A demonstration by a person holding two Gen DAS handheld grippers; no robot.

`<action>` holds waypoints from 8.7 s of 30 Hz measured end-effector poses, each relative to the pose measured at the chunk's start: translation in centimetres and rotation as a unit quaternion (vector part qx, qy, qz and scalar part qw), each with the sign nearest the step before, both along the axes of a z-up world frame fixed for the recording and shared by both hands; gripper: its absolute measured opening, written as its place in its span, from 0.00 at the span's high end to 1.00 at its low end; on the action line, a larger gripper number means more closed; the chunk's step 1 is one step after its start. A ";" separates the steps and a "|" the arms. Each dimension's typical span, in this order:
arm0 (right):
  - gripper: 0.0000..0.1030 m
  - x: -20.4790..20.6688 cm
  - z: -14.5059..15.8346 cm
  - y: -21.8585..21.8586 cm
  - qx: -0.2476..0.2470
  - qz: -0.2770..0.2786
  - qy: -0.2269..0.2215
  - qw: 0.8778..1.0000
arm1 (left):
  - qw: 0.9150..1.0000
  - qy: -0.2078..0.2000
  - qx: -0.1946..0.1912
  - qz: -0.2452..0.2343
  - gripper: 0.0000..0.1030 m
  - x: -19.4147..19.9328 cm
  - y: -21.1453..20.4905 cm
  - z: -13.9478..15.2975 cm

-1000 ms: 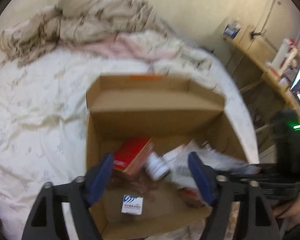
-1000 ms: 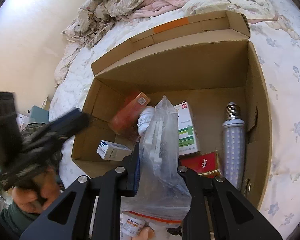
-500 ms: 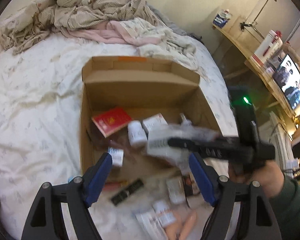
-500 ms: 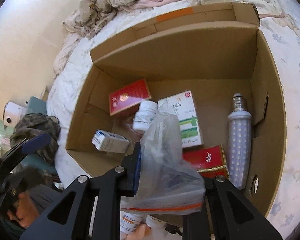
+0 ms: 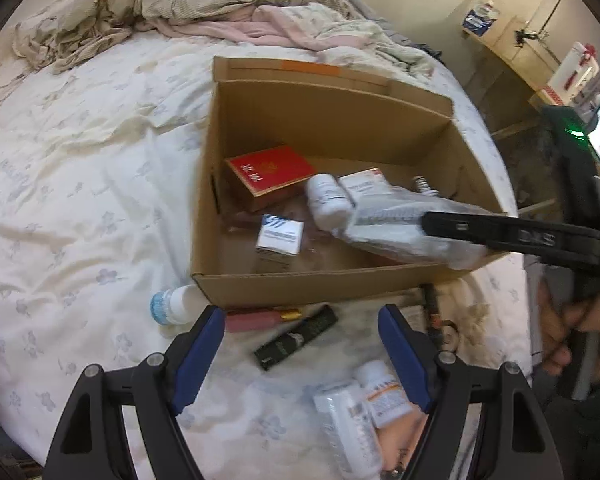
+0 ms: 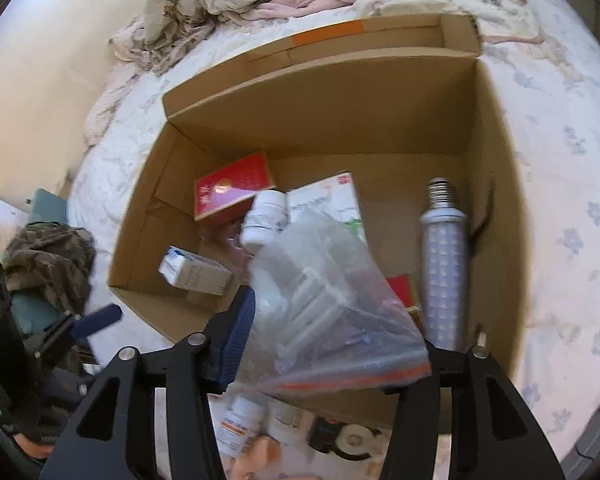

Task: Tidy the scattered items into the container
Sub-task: 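Open both grippers to drop the red pack and plastic bag into the box, then grasp the white lotion bottle with the left gripper while the right grasps the black lighter, then lower the lotion bottle and black lighter into the box and open both grippers, then grasp the pink foam pads with the left gripper while the right grasps the white HP device, then carry the pink pads and white HP device over the cardboard box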

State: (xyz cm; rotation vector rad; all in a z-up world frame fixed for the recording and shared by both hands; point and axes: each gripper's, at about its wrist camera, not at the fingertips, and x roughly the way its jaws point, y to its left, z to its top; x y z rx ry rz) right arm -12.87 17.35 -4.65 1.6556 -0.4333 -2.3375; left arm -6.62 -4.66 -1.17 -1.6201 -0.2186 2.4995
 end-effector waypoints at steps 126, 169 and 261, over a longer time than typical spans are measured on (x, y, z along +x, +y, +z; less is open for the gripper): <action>0.79 -0.1 3.1 -1.9 -0.009 -0.018 0.079 0.997 | 1.000 0.023 0.016 0.012 0.62 -8.4 0.8 -1.1; 0.52 2.8 7.9 -0.2 -0.015 -0.044 0.133 0.990 | 0.997 -0.038 0.057 0.037 0.31 2.3 0.7 1.3; 0.44 8.4 0.6 2.6 -0.025 -0.014 -0.043 0.999 | 1.000 -0.022 -0.001 0.020 0.73 5.1 1.9 0.6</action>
